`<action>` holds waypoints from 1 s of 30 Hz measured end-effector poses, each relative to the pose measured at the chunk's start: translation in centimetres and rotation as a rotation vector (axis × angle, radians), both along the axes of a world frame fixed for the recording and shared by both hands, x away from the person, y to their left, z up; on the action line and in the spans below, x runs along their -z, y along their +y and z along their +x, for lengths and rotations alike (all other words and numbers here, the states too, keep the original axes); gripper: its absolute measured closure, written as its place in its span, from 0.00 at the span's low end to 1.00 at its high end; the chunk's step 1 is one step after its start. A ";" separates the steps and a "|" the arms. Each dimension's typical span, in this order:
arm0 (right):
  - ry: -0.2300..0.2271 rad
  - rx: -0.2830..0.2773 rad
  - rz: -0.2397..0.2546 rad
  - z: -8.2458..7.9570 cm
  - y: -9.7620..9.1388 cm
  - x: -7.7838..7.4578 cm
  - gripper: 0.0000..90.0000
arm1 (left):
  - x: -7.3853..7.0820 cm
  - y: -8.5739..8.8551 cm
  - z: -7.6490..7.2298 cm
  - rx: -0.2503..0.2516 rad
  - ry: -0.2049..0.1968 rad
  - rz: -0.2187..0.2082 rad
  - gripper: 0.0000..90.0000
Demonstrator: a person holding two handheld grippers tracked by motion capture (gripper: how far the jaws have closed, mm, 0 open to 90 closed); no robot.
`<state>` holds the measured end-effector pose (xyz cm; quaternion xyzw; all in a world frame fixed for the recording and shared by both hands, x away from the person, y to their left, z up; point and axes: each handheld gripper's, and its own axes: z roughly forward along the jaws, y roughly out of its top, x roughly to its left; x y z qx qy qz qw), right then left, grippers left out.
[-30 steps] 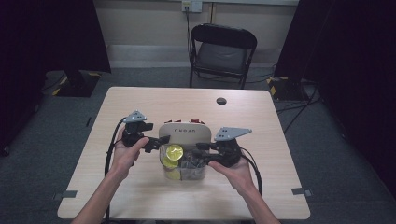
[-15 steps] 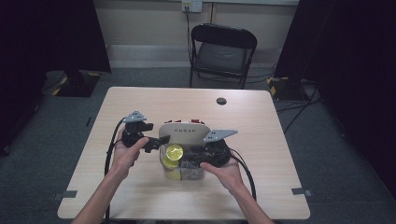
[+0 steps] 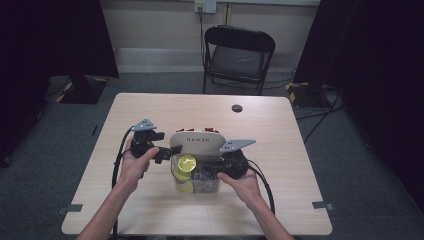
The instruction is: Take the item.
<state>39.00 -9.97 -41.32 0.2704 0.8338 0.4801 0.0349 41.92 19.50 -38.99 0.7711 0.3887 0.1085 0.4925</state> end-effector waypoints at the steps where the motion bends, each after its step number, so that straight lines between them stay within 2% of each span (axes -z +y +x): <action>1: 0.002 -0.003 0.007 0.0 0.0 0.0 0.94 | 0.0 0.0 0.0 0.000 0.001 -0.002 0.07; 5: 0.002 -0.006 0.017 -0.1 -0.1 -0.1 1.00 | 0.1 0.1 0.0 0.004 0.002 0.001 0.07; 16: -0.017 -0.009 0.039 -0.4 -0.3 -0.8 1.00 | 0.1 0.1 0.1 0.009 0.010 0.000 0.07; 19: -0.012 -0.010 0.054 -0.5 -0.4 -1.0 1.00 | 0.1 0.1 0.1 0.010 0.010 0.000 0.07; 30: -0.012 -0.007 0.064 -0.5 -0.8 -1.4 1.00 | 0.2 0.1 0.2 0.012 0.011 0.003 0.07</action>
